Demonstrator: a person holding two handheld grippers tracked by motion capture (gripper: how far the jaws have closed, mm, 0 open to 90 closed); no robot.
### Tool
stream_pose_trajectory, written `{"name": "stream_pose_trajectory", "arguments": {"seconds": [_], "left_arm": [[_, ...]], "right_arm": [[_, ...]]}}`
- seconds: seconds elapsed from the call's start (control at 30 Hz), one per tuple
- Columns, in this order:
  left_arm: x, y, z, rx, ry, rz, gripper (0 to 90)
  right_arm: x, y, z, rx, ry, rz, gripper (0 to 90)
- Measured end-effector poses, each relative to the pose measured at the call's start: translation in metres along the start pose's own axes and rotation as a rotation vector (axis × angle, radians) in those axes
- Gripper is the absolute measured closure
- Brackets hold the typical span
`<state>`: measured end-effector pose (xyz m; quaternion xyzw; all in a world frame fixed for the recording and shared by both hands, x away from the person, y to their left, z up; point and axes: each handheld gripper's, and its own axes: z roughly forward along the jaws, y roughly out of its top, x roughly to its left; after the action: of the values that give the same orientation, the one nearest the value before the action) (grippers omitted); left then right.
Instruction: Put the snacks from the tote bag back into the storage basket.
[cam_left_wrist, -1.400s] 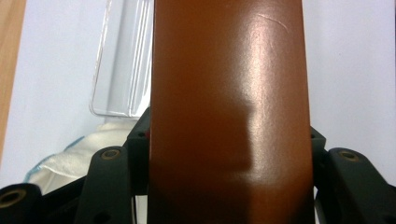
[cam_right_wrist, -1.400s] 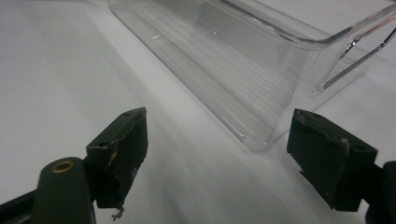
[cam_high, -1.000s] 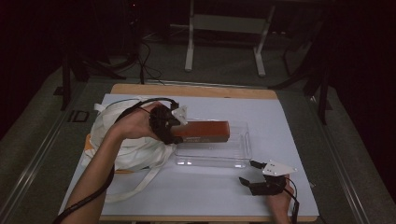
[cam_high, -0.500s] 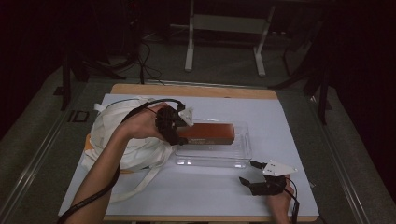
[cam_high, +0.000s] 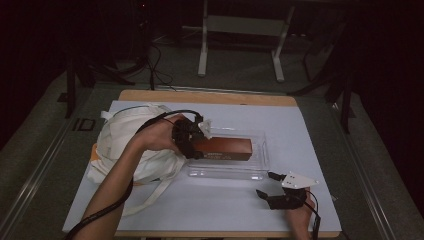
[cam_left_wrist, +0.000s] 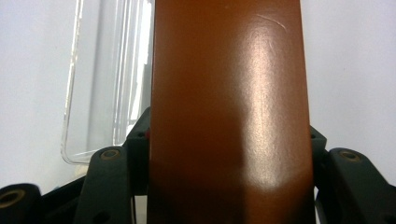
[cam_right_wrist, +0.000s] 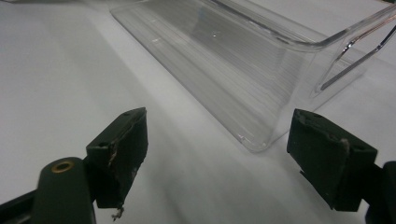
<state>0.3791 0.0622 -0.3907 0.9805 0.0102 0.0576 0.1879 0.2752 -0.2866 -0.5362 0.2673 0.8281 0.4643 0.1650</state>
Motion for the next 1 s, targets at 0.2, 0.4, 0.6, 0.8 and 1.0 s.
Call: {"name": "stream_pose_trajectory", "arguments": {"seconds": [0.2,0.4,0.6,0.8,1.0], "left_arm": [[-0.001,-0.002,0.004,0.043,-0.001,0.01,43.2],[-0.002,-0.003,0.007,0.057,-0.011,0.008,43.0],[-0.006,0.002,0.011,0.068,-0.02,0.043,42.8],[-0.005,0.002,0.011,0.071,-0.025,0.047,42.9],[-0.004,0.003,0.013,0.065,-0.028,0.046,42.5]], "right_arm": [[0.0,0.0,0.0,0.0,-0.001,-0.001,20.4],[0.0,0.0,0.0,0.0,-0.001,0.0,20.4],[0.0,0.0,0.0,0.001,-0.001,0.0,20.4],[0.0,0.0,0.0,0.0,0.0,0.0,20.4],[0.0,0.0,0.0,0.0,-0.001,0.0,20.4]]}}
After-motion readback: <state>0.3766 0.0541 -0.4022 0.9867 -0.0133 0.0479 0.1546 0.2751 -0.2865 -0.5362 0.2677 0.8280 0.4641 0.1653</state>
